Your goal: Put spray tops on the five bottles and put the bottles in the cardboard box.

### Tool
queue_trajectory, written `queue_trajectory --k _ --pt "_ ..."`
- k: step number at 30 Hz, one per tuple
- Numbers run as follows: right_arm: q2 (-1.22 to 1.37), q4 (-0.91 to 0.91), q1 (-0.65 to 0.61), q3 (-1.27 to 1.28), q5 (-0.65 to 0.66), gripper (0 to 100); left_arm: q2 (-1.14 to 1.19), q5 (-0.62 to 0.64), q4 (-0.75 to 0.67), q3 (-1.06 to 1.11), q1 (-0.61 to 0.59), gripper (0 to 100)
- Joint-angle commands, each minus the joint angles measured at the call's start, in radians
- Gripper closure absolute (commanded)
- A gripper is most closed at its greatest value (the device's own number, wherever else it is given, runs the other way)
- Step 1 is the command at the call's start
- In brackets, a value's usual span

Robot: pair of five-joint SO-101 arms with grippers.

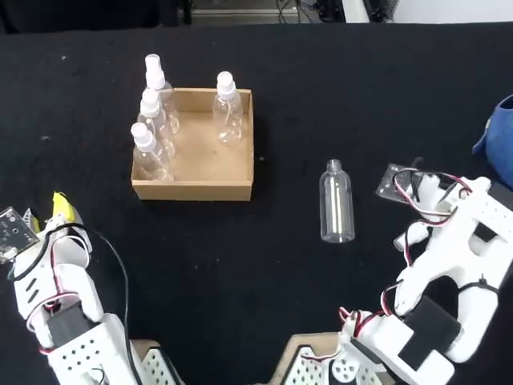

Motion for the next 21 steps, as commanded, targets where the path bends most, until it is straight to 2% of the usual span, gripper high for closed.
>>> queue_trajectory --k 1,7,14,17,21 --pt "-0.035 0.189 -0.118 -0.096 -0.146 77.6 -0.017 0.0 0.006 0.022 0.007 97" --pt "-0.062 0.384 -0.304 -0.305 -0.628 77.6 -0.017 0.0 0.006 0.022 0.007 97" --pt "-0.025 0.439 -0.549 -0.325 -1.283 77.6 -0.017 0.0 0.006 0.022 0.007 97" --pt "-0.042 0.437 -0.64 -0.329 -1.448 77.6 -0.017 0.0 0.006 0.022 0.007 97" --pt "-0.054 0.374 -0.723 -0.318 -1.593 77.6 -0.017 0.0 0.006 0.022 0.004 97"
